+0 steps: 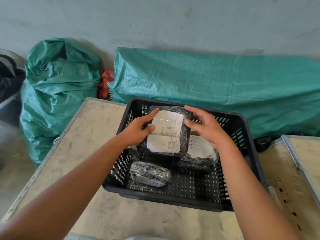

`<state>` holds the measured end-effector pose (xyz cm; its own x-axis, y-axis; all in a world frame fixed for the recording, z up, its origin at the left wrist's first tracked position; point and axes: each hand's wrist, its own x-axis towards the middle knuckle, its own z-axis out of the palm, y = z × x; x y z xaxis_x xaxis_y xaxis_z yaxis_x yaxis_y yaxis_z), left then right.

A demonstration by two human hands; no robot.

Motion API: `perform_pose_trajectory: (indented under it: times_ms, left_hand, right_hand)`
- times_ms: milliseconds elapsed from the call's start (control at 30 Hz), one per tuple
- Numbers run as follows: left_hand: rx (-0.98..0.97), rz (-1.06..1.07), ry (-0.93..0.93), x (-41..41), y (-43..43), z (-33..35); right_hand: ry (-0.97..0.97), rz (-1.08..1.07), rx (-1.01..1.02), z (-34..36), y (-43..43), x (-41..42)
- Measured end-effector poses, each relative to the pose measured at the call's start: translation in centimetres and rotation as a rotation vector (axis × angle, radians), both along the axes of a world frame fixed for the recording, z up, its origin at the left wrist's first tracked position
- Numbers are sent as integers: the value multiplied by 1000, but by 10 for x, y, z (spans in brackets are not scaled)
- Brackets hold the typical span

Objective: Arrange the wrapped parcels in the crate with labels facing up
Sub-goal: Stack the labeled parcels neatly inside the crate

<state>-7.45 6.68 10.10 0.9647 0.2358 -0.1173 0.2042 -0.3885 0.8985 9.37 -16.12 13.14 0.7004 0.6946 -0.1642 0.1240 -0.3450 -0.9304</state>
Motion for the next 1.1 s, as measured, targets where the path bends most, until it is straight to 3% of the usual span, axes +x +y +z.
perform_pose_trajectory:
  times_ms: [233, 467, 767, 1000, 1100]
  left_hand:
    - [-145, 273, -42, -1, 3, -8]
    - [-272, 311, -100, -3, 2, -7]
    - [44, -20, 368, 23, -12, -40]
    - [328, -110, 506, 38, -28, -60]
    - [362, -103, 588, 39, -32, -75]
  right_hand:
    - [-18, 48, -22, -25, 10, -20]
    - [-19, 11, 7, -26, 14, -22]
    - [-44, 23, -345, -74, 39, -52]
    - [-70, 123, -622, -98, 65, -44]
    - [-73, 139, -699, -109, 71, -44]
